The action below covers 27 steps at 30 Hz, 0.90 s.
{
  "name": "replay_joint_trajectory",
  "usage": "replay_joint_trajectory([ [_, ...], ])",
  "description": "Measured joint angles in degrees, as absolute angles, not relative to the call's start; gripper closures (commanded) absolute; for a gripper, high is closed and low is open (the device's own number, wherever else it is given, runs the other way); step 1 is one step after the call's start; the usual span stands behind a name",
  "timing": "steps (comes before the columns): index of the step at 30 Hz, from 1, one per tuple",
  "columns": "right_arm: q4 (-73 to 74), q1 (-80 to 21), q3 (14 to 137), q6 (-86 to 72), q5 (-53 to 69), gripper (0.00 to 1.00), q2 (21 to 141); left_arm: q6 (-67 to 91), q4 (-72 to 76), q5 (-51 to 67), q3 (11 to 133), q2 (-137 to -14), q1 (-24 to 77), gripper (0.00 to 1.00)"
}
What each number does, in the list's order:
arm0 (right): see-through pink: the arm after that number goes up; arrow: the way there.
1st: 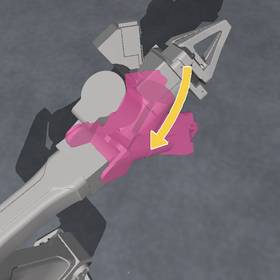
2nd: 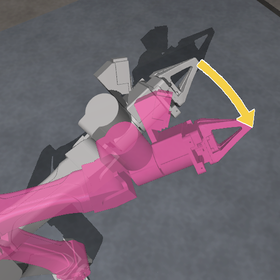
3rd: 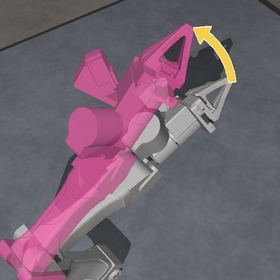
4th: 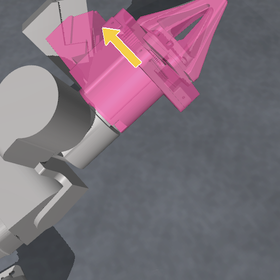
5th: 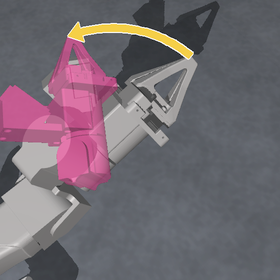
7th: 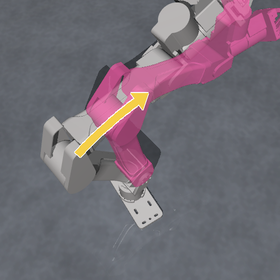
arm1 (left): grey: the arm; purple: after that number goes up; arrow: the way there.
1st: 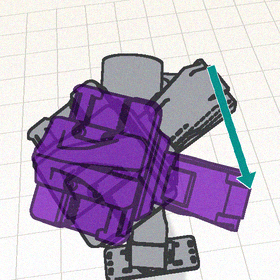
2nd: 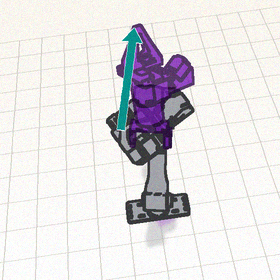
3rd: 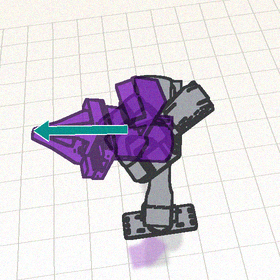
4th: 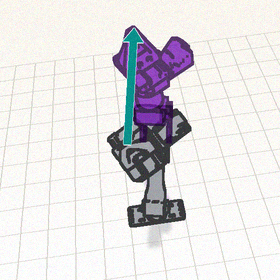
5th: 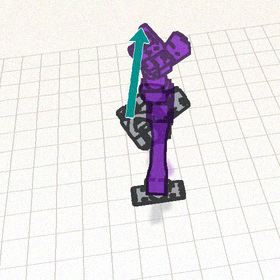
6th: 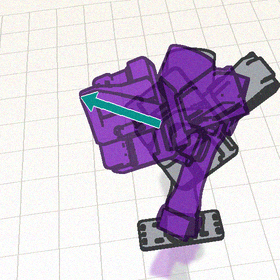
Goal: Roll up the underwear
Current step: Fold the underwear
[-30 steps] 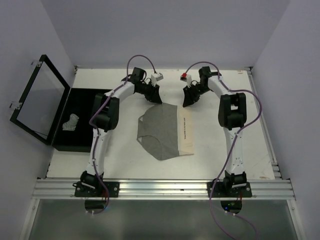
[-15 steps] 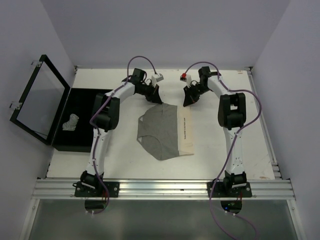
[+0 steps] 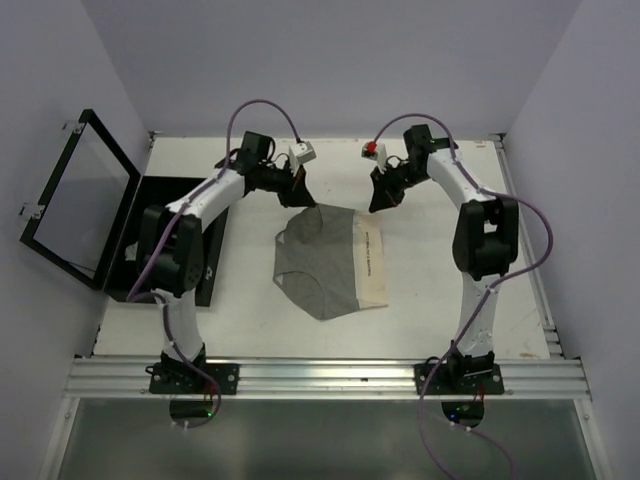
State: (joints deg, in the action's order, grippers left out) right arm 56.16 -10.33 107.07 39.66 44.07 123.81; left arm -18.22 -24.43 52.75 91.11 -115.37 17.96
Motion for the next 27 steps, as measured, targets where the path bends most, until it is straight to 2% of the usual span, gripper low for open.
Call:
replay_joint_trajectory([
  [5, 55.5, -13.4, 91.4, 42.8, 44.6, 1.00, 110.1, -20.8, -23.4, 53.3, 75.5, -102.3, 19.5, 1.00],
  [10, 54.2, -17.4, 74.9, 44.7, 43.8, 1.00, 99.7, -20.3, -22.1, 51.1, 58.9, -89.9, 26.1, 1.00],
  [14, 51.5, -19.0, 64.8, 44.9, 42.3, 1.00, 95.0, -19.0, -17.4, 48.6, 48.7, -83.4, 31.9, 1.00],
  [17, 49.2, -19.1, 60.1, 45.3, 41.0, 1.00, 94.0, -18.7, -16.7, 47.3, 45.4, -83.0, 33.3, 1.00],
  [19, 47.7, -19.4, 57.5, 45.5, 40.1, 1.00, 94.0, -18.7, -16.8, 46.3, 45.1, -84.4, 33.6, 0.91],
  [20, 47.1, -19.6, 56.3, 45.6, 39.7, 1.00, 94.0, -18.8, -16.6, 45.7, 45.1, -85.4, 33.9, 0.80],
  [23, 45.9, -20.8, 54.4, 46.0, 38.6, 0.88, 94.3, -19.2, -17.6, 44.5, 46.2, -90.0, 34.9, 0.64],
  [26, 45.6, -21.5, 54.4, 46.6, 38.2, 0.79, 94.5, -20.4, -19.7, 44.6, 48.0, -93.1, 35.2, 0.53],
  [27, 45.7, -21.5, 54.6, 46.6, 38.1, 0.79, 94.5, -20.7, -20.2, 45.0, 48.2, -92.6, 35.1, 0.52],
])
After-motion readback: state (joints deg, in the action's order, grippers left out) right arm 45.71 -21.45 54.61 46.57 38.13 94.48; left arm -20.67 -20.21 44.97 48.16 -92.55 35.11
